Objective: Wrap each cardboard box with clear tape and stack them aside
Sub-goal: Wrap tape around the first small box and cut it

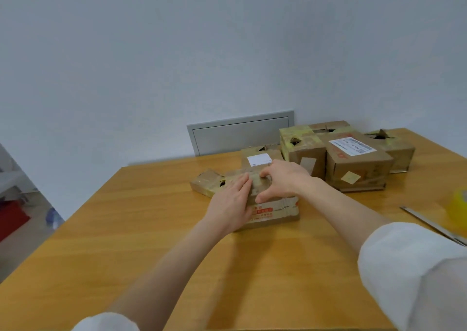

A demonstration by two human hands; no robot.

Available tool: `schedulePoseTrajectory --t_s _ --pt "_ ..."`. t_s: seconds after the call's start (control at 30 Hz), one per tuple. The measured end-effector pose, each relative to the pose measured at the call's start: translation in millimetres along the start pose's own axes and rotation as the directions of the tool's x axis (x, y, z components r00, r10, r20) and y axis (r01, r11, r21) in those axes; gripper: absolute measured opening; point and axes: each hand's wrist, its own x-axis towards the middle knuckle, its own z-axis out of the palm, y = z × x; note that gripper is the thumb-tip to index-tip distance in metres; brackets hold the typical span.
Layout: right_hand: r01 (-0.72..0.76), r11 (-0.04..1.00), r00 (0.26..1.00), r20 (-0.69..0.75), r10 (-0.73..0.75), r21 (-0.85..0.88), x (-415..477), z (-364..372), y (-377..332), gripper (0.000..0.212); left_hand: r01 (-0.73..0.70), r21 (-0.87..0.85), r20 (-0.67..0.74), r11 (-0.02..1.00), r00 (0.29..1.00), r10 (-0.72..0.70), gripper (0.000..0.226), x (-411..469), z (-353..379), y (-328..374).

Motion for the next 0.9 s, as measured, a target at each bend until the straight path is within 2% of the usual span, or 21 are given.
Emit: schedulePoseTrajectory --t_s 0.17,0.77,0.9 --pt "-0.004 1.0 1.0 -0.005 0.004 -0.006 -2 1 -2 0.087 -0.002 0.013 0.06 1.0 0.998 0.001 0.071 3 3 0" --pt "-0.007 0.998 1.0 -0.021 0.006 -0.063 -6 1 -9 0.082 0.031 -0.042 0.092 0.999 0.995 -0.027 0.083 9 4 -4" --pt "-0.014 1.0 1.0 0.009 0.015 -0.024 -6 4 -6 0.09 0.077 -0.169 0.107 0.983 0.992 -0.06 0.099 7 -1 -7"
